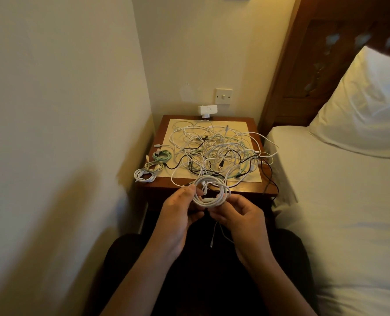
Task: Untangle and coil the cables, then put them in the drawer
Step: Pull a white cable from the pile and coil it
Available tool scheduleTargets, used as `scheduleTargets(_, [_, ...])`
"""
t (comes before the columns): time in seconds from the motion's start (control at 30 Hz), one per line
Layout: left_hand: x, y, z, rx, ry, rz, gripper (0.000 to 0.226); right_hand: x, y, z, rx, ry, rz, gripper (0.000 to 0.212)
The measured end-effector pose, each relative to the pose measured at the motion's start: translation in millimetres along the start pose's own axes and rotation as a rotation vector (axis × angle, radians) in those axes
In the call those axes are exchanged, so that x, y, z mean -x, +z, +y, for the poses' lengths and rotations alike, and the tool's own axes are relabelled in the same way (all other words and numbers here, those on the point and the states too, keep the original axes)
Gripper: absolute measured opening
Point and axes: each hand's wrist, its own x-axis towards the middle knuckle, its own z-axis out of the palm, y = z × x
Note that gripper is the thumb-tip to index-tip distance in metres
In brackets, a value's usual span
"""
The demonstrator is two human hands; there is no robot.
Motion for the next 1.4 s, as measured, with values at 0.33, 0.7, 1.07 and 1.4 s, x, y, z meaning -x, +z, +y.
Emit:
scheduleTargets(0.33, [4.0,4.6,-3.8,-0.001,0.142,0.082,0.023,0.7,-4.9,2.5,-0.187,0.167,-0.098,0.024])
scheduleTargets(0.7, [-0.4,1.5,-6.1,0.138,0.038,-0.037,0.031,-6.4,-7.0,2.6,0.232,0.211,-0.226,0.025])
scheduleTargets(1.07, [-9.3,-3.2,-2.4,0.302,-0.161,-0.112,0.035,-9.7,-9.7,-3.9,0.181,0.12,-0.199,0.015])
scheduleTargets(1.4, [-11.8,-14.8,-2.9,0.312,-0.289,-0.33,0.034,-9.5,-15.3,-6.3,0.267,0.034,-0.255,0.016])
